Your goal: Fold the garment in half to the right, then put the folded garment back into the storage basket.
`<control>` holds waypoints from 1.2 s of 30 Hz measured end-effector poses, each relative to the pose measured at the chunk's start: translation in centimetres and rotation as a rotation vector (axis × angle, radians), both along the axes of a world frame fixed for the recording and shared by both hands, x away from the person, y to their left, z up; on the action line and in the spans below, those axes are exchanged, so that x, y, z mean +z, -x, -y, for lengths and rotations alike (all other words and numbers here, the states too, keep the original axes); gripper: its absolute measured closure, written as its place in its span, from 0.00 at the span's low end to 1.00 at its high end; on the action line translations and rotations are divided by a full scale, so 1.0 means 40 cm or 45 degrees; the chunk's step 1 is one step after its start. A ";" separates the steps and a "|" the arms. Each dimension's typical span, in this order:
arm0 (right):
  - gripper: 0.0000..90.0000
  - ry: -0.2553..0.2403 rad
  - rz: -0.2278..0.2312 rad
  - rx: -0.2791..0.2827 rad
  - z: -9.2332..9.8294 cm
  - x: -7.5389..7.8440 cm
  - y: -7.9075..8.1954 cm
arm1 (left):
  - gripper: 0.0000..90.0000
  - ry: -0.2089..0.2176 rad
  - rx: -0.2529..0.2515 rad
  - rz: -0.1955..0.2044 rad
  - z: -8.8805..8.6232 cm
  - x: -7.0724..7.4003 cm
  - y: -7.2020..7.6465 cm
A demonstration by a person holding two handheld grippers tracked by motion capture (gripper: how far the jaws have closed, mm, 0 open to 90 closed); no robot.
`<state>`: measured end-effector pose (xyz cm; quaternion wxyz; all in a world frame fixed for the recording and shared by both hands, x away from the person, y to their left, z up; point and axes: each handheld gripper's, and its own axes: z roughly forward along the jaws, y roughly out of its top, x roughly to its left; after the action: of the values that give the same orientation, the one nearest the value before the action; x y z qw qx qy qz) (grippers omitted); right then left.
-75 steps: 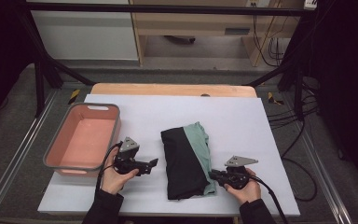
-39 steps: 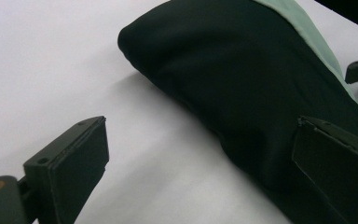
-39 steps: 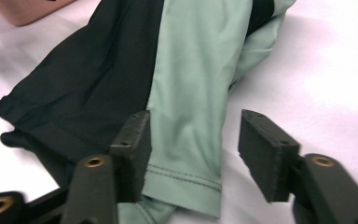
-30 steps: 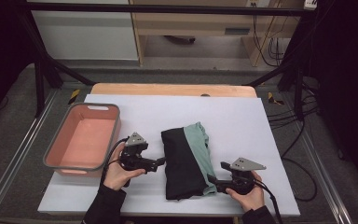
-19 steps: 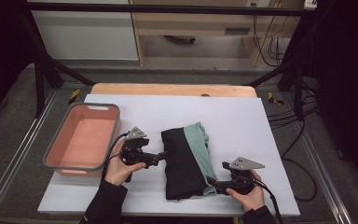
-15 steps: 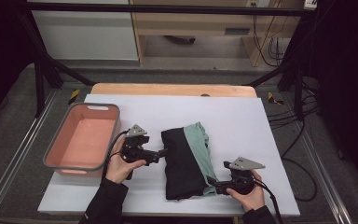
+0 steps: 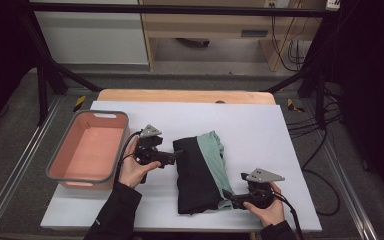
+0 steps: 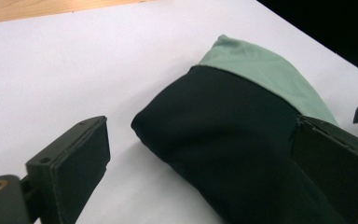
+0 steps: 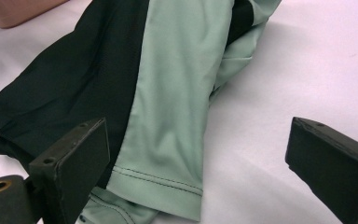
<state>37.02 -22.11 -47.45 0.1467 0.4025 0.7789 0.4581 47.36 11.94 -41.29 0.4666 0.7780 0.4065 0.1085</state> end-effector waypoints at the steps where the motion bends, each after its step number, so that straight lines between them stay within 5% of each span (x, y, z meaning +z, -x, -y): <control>1: 0.07 0.000 0.001 -0.002 0.001 0.000 0.000 | 0.05 0.001 0.006 -0.003 0.001 0.001 -0.004; 18: 0.02 0.047 -0.032 -0.009 -0.003 0.001 -0.004 | 0.08 -0.007 0.090 -0.018 0.014 -0.017 -0.056; 22: 0.08 0.025 -0.037 -0.018 -0.013 0.003 -0.007 | 0.09 -0.021 0.094 -0.026 0.019 -0.025 -0.064; 32: 0.27 0.094 -0.180 0.034 -0.048 -0.024 -0.035 | 0.08 -0.015 0.074 -0.031 0.034 -0.030 -0.064; 36: 0.38 0.074 -0.166 0.021 -0.056 -0.028 -0.025 | 0.08 -0.008 0.078 -0.029 0.028 -0.028 -0.063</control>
<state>38.03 -19.85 -48.55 0.1034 0.4205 0.8032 0.4091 49.88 10.81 -42.40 0.4559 0.7677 0.4353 0.1152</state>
